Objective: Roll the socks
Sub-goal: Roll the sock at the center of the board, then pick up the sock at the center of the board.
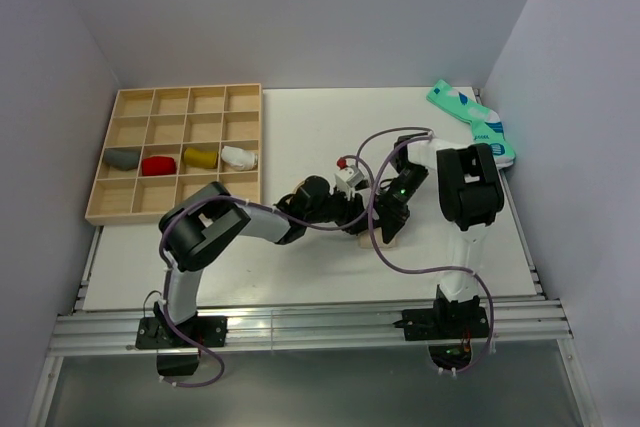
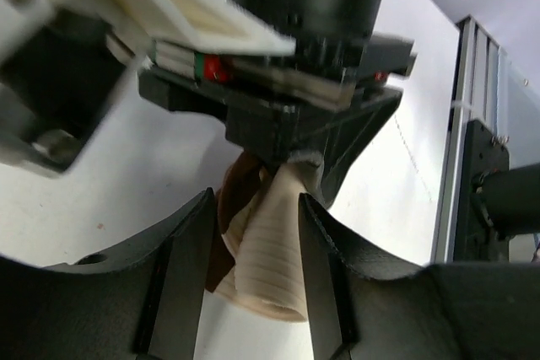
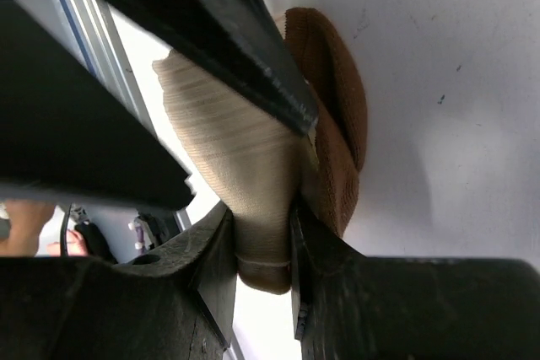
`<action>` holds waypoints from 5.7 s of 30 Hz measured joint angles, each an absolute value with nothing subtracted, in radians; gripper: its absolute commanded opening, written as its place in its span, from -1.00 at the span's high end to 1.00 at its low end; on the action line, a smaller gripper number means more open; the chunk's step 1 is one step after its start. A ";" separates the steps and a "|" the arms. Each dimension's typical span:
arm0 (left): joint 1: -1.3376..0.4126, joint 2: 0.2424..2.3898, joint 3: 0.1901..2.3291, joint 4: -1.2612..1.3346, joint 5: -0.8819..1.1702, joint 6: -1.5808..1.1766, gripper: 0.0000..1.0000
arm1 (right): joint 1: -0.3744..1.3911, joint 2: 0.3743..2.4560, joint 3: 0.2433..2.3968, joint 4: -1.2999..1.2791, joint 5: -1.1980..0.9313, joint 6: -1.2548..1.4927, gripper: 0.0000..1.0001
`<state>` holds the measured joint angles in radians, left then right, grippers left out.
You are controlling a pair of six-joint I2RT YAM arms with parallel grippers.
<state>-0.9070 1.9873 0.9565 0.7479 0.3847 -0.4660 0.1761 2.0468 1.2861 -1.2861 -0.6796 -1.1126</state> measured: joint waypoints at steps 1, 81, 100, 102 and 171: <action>-0.907 1.992 0.957 0.744 0.392 -0.461 0.02 | 0.176 2.050 1.290 -1.289 -0.680 -1.111 0.67; -0.796 2.201 1.200 0.474 0.801 -0.746 0.99 | -0.048 1.375 0.895 -0.746 -0.649 -0.935 -0.45; -0.770 2.262 1.340 0.262 0.898 -0.745 0.99 | 0.155 1.130 0.679 -0.704 -0.591 -1.135 -0.45; -0.769 2.268 1.351 0.247 0.904 -0.745 0.99 | 0.197 1.121 0.662 -0.683 -0.570 -1.134 -0.45; -0.661 1.847 0.835 0.474 0.456 -1.086 0.35 | 0.454 1.379 0.630 -0.250 -0.222 -0.826 1.00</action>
<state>-0.6605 1.8469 0.8352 0.4736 0.4557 -1.0859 0.4541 1.3788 0.6296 -0.2497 -0.2218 -0.8261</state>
